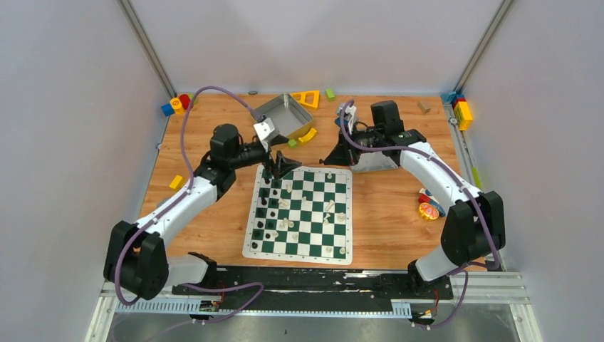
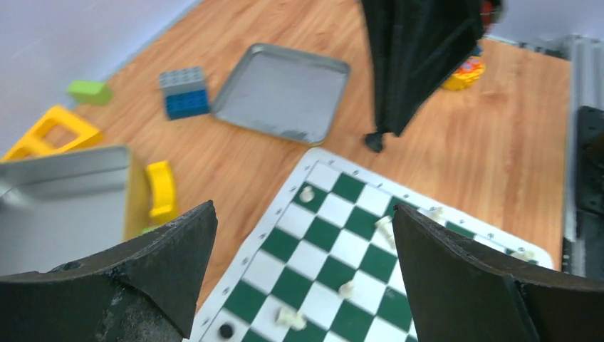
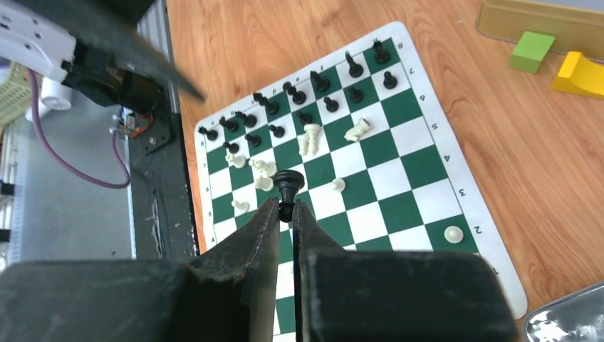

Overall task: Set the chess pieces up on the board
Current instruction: Place the chess piece on the chessboard.

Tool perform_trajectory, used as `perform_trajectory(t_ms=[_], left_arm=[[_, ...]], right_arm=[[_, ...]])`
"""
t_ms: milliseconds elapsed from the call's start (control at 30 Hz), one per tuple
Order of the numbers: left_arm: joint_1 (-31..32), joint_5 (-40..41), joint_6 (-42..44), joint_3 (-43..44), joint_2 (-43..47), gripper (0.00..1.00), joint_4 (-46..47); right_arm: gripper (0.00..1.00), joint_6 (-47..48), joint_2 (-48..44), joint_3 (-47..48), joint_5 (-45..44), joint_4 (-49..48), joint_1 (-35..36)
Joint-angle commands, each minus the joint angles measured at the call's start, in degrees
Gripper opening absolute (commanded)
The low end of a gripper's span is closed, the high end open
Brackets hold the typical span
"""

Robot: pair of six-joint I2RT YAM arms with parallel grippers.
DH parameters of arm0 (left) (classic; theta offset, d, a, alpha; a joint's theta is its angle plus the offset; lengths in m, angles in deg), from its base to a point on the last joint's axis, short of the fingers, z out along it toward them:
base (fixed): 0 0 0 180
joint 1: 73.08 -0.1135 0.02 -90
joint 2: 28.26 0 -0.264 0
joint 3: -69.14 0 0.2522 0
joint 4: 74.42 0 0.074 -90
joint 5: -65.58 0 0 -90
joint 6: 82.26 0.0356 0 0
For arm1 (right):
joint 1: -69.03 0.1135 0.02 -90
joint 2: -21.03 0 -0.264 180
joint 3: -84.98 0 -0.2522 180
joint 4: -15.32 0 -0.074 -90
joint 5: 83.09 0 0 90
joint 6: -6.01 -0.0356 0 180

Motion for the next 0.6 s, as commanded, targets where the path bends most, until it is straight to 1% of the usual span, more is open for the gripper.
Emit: perform_trajectory(t_ms=[0,100,133,233,267,300,333,400,500,567], left_arm=[[-6.53,2.85,6.19,2.31,4.28,1.0,-11.59],[-11.28,6.22,5.96,2.87,6.92,1.0,-15.55],[-13.55,7.16,5.72,3.36,7.31,1.0,-18.51],[-17.74,10.96,5.59,4.85,9.04,1.0,-24.01],[-22.75,11.41,6.75,7.28,9.9,1.0,-30.6],[-23.61,11.33,6.91,7.77,10.19,1.0,-31.7],[-26.23,11.29,7.28,8.76,10.35,1.0,-33.88],[-29.36,11.56,7.66,10.32,10.44,1.0,-37.15],[-33.14,13.52,8.81,13.07,9.33,1.0,-42.48],[-36.86,12.61,9.61,14.57,8.95,1.0,-45.54]], right_arm=[[0.0,9.97,-0.85,3.66,-4.59,9.44,3.97],[0.0,15.01,0.2,5.49,-9.31,15.04,9.36],[0.0,16.75,0.78,6.27,-11.48,17.07,11.66],[0.0,20.65,2.99,8.17,-18.91,21.5,19.23],[0.0,23.21,6.22,10.81,-25.13,25.01,25.93],[0.0,23.66,7.79,12.18,-26.5,26.31,27.88],[0.0,24.12,9.41,13.92,-27.57,27.76,29.49],[0.0,24.98,12.88,17.79,-29.33,31.1,32.74],[0.0,26.28,18.26,24.07,-33.75,35.72,37.3],[0.0,26.94,21.89,28.06,-36.25,38.55,40.08]])
